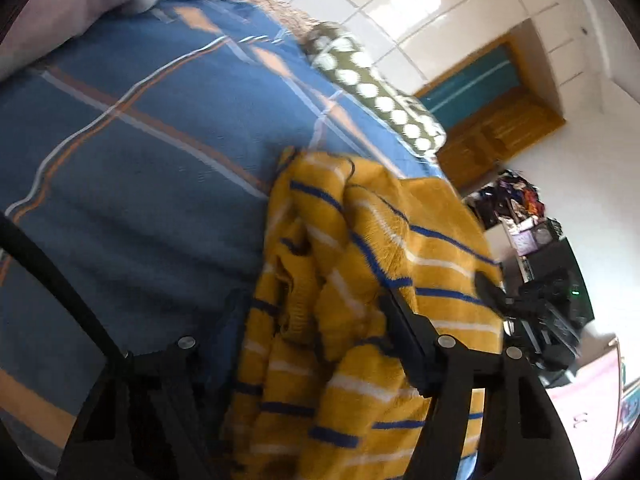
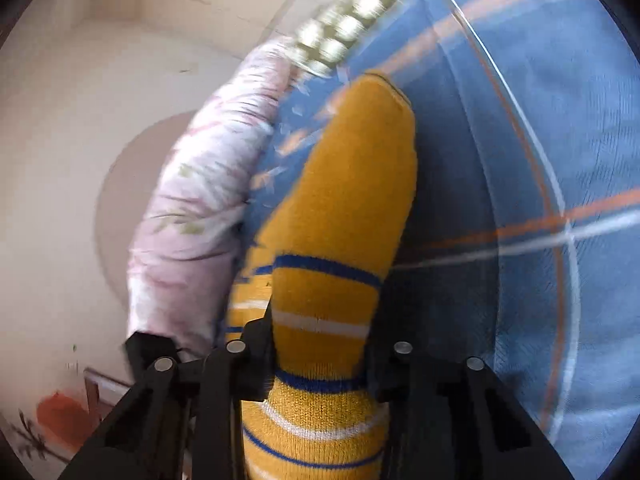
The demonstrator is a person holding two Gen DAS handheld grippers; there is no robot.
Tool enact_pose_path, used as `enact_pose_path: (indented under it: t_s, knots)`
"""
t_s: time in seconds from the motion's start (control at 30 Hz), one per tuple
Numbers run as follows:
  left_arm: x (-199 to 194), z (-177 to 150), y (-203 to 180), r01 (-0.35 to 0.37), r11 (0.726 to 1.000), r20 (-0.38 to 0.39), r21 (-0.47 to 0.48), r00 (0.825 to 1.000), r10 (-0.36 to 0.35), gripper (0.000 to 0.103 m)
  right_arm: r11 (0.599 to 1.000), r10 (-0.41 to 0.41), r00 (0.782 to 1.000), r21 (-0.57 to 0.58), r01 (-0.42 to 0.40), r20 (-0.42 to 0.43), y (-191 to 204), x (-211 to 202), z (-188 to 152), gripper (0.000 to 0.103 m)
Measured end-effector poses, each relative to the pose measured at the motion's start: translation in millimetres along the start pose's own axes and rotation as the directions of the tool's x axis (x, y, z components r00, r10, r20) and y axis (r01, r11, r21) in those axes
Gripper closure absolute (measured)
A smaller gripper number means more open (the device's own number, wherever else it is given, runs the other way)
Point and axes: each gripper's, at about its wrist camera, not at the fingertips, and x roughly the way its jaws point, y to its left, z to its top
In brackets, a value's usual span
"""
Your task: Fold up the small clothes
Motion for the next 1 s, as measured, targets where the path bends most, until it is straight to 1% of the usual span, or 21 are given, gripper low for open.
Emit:
enact_pose_path:
  t_s: [0.07, 0.1, 0.13, 0.2, 0.27, 0.3, 0.37, 0.4, 0.47, 0.5, 0.53, 0.57, 0.63, 0.67, 0.7, 0.77, 0.8, 0.83, 0.93, 0.97, 1.0]
  knots:
    - [2, -2, -14, -0.034, 0.998, 0.011, 0.061, 0.999, 0.034, 0.036, 0.999, -0.002, 0.999, -0.050, 0.004, 0.041, 11, -22, 1, 0.067]
    - [4, -4, -18, -0.076, 0.994, 0.012, 0.085, 0.997, 0.075, 0.035, 0.997, -0.026, 0.998, -0.067, 0.030, 0.058, 11, -30, 1, 0.067]
    - [9, -6, -18, -0.139, 0.985, 0.014, 0.098, 0.990, 0.138, 0.032, 0.992, -0.081, 0.995, -0.087, 0.087, 0.065, 9, -32, 1, 0.066]
    - [15, -8, -13, -0.216, 0.971, 0.021, 0.097, 0.976, 0.215, 0.028, 0.967, -0.227, 0.973, -0.108, 0.230, 0.043, -1, -22, -2, 0.059]
    - [20, -10, -8, -0.329, 0.937, 0.032, 0.114, 0.944, 0.328, 0.031, 0.921, -0.370, 0.929, -0.127, 0.369, 0.011, -13, -7, -8, 0.051]
    - [18, -11, -8, -0.357, 0.925, 0.045, 0.129, 0.934, 0.354, 0.032, 0.913, -0.389, 0.921, -0.123, 0.388, 0.017, -16, -9, -10, 0.050]
    - [7, -12, -8, -0.362, 0.923, 0.068, 0.132, 0.932, 0.356, 0.032, 0.916, -0.385, 0.922, -0.101, 0.388, 0.050, -9, -21, -9, 0.050]
    - [-2, -12, -7, -0.349, 0.928, 0.087, 0.128, 0.936, 0.340, 0.032, 0.900, -0.413, 0.905, -0.106, 0.423, 0.106, 3, -31, -9, 0.050]
    - [-17, -10, -8, -0.345, 0.931, 0.130, 0.123, 0.935, 0.329, 0.031, 0.856, -0.457, 0.861, -0.155, 0.494, 0.222, 29, -43, -9, 0.050]
    - [-23, -9, -8, -0.351, 0.929, 0.154, 0.119, 0.931, 0.332, 0.030, 0.842, -0.462, 0.852, -0.178, 0.509, 0.247, 41, -44, -9, 0.050]
    - [-30, -9, -7, -0.360, 0.926, 0.179, 0.116, 0.924, 0.337, 0.029, 0.839, -0.458, 0.852, -0.193, 0.509, 0.255, 50, -44, -7, 0.055]
    - [-35, -8, -8, -0.369, 0.923, 0.197, 0.111, 0.918, 0.343, 0.029, 0.846, -0.435, 0.866, -0.217, 0.487, 0.247, 61, -37, -6, 0.064]
    - [-44, -6, -2, -0.386, 0.918, 0.220, 0.093, 0.907, 0.359, 0.028, 0.872, -0.388, 0.906, -0.250, 0.420, 0.167, 72, -12, -4, 0.071]
    - [-46, -4, -1, -0.385, 0.919, 0.221, 0.081, 0.906, 0.360, 0.028, 0.878, -0.381, 0.914, -0.255, 0.405, 0.139, 74, -1, -3, 0.076]
    - [-48, -1, 2, -0.379, 0.923, 0.220, 0.068, 0.908, 0.357, 0.028, 0.883, -0.379, 0.920, -0.260, 0.391, 0.097, 76, 20, -3, 0.077]
    - [-51, 2, 6, -0.378, 0.924, 0.223, 0.051, 0.906, 0.359, 0.028, 0.908, -0.351, 0.936, -0.256, 0.332, -0.033, 69, 68, -5, 0.077]
    - [-52, 4, 8, -0.386, 0.921, 0.229, 0.046, 0.902, 0.366, 0.028, 0.930, -0.321, 0.937, -0.232, 0.284, -0.136, 62, 97, -8, 0.076]
    - [-55, 5, 10, -0.400, 0.915, 0.240, 0.044, 0.894, 0.379, 0.028, 0.936, -0.313, 0.934, -0.224, 0.273, -0.171, 57, 114, -11, 0.076]
    - [-58, 6, 11, -0.419, 0.907, 0.258, 0.038, 0.881, 0.396, 0.028, 0.927, -0.333, 0.930, -0.235, 0.292, -0.154, 64, 122, -8, 0.075]
    - [-61, 7, 12, -0.417, 0.908, 0.264, 0.035, 0.881, 0.394, 0.028, 0.927, -0.329, 0.934, -0.235, 0.292, -0.137, 68, 115, -9, 0.075]
    - [-63, 7, 12, -0.415, 0.909, 0.268, 0.032, 0.880, 0.392, 0.028, 0.923, -0.320, 0.943, -0.253, 0.288, -0.093, 75, 101, -11, 0.075]
